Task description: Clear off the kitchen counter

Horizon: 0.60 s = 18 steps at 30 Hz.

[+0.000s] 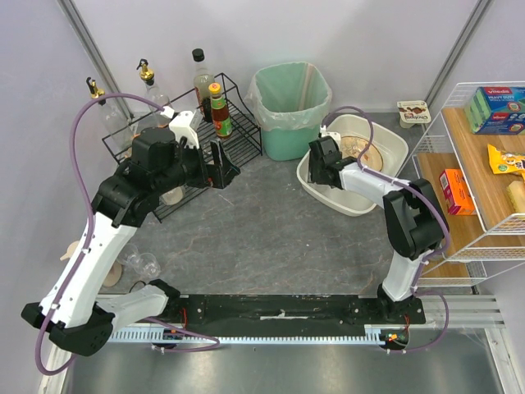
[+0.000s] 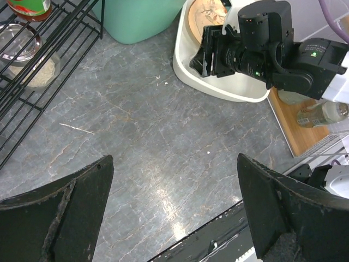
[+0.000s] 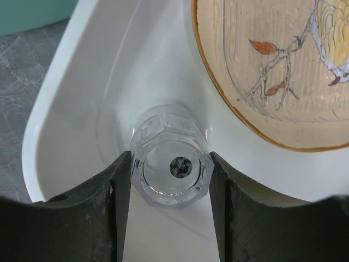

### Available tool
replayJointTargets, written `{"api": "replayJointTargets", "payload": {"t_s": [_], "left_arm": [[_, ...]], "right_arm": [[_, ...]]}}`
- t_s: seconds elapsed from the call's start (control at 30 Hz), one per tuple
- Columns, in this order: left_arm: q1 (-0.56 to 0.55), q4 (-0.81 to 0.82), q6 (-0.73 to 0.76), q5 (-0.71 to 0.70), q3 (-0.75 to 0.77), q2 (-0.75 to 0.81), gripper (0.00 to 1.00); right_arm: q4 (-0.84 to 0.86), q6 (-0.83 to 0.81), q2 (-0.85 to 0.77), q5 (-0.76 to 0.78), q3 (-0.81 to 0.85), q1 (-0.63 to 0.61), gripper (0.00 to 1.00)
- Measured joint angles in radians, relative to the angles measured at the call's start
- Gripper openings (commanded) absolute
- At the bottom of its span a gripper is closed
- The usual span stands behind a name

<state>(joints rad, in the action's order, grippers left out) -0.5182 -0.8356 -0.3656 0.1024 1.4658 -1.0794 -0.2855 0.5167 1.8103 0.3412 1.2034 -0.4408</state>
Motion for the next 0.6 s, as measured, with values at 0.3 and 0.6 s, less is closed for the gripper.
{"api": "replayJointTargets", "payload": {"t_s": [0.3,0.6], "left_arm": [[0.0,-0.02,0.0,-0.045,-0.023,-0.008,0.99],[0.0,-0.087,-0.004,-0.098,-0.058,-0.008,0.97]], "right_arm": [[0.025,-0.012,0.036,0.0,0.035,0.001,0.89],[0.036,-0.012,-0.063,0.0,0.001,0.001,0.98]]}}
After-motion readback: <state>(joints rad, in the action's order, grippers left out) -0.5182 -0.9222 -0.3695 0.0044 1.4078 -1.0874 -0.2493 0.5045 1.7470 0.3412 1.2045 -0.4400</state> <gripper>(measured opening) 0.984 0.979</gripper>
